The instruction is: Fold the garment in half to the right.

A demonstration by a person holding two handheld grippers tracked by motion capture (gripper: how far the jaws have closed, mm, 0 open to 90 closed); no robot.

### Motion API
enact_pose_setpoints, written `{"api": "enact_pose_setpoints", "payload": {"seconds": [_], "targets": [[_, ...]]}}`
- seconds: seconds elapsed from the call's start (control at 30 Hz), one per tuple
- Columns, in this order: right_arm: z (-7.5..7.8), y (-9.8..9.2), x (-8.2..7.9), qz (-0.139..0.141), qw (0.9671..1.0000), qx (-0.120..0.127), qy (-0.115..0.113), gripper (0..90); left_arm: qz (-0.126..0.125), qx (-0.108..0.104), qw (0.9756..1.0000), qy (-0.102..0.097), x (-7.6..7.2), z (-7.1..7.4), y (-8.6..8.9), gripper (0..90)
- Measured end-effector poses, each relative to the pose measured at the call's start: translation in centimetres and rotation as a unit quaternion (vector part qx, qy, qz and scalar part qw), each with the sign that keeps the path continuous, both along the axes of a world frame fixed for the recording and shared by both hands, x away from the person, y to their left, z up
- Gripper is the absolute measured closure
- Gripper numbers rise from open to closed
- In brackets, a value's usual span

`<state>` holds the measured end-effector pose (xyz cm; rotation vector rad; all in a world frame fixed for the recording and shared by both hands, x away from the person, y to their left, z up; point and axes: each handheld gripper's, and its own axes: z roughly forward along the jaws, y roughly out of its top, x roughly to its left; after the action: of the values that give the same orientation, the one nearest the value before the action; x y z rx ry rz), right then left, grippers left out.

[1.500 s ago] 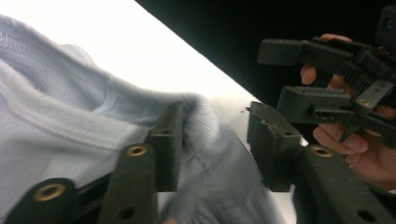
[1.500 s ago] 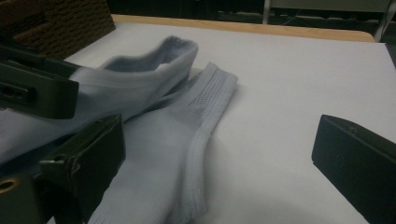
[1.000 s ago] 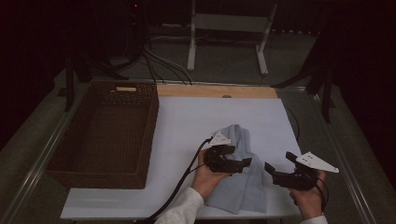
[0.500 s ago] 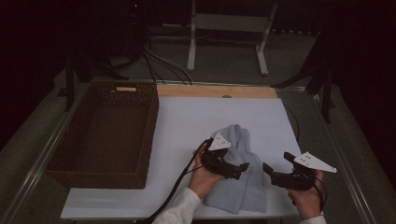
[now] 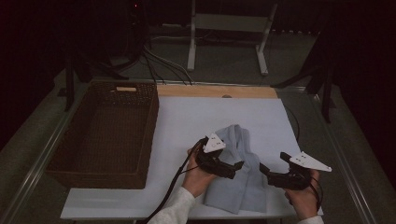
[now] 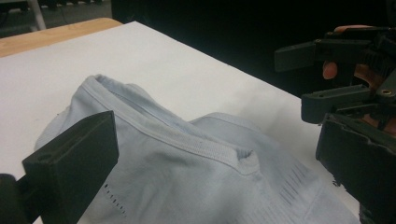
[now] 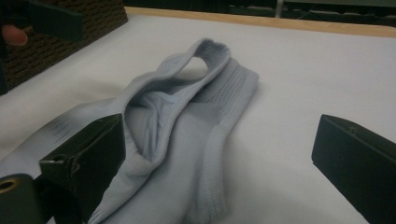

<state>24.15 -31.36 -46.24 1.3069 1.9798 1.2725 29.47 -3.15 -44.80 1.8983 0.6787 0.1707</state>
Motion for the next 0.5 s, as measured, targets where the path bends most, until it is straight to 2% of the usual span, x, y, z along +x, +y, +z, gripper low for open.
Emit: {"api": "enact_pose_setpoints", "payload": {"seconds": [0.03, 0.07, 0.13, 0.2, 0.37, 0.5], "targets": [[-0.1, 0.1, 0.1, 0.002, 1.0000, 0.002, 0.001, 3.1, -0.007, 0.003, 0.9999, 0.013, 0.2, 0.0, 0.2, 0.0], [-0.1, 0.1, 0.1, 0.002, 1.0000, 0.002, 0.001, 3.1, -0.007, 0.003, 0.9999, 0.013, 0.2, 0.0, 0.2, 0.0], [-0.1, 0.2, 0.1, 0.003, 1.0000, 0.003, 0.001, 3.0, -0.011, 0.000, 0.9996, 0.026, 0.4, -0.1, 0.4, 0.0], [-0.1, 0.3, 0.1, 0.006, 1.0000, 0.004, 0.000, 3.1, -0.006, 0.007, 0.9998, 0.017, 0.4, -0.2, 0.6, 0.0], [-0.3, 0.6, 0.3, 0.009, 0.9999, 0.007, -0.002, 3.0, 0.000, 0.007, 1.0000, 0.001, 0.2, 0.0, 1.2, 0.0], [-0.3, 0.8, 0.3, 0.011, 0.9999, 0.011, -0.003, 3.1, 0.006, 0.010, 0.9999, -0.004, 0.2, 0.1, 1.7, 0.0]]}}
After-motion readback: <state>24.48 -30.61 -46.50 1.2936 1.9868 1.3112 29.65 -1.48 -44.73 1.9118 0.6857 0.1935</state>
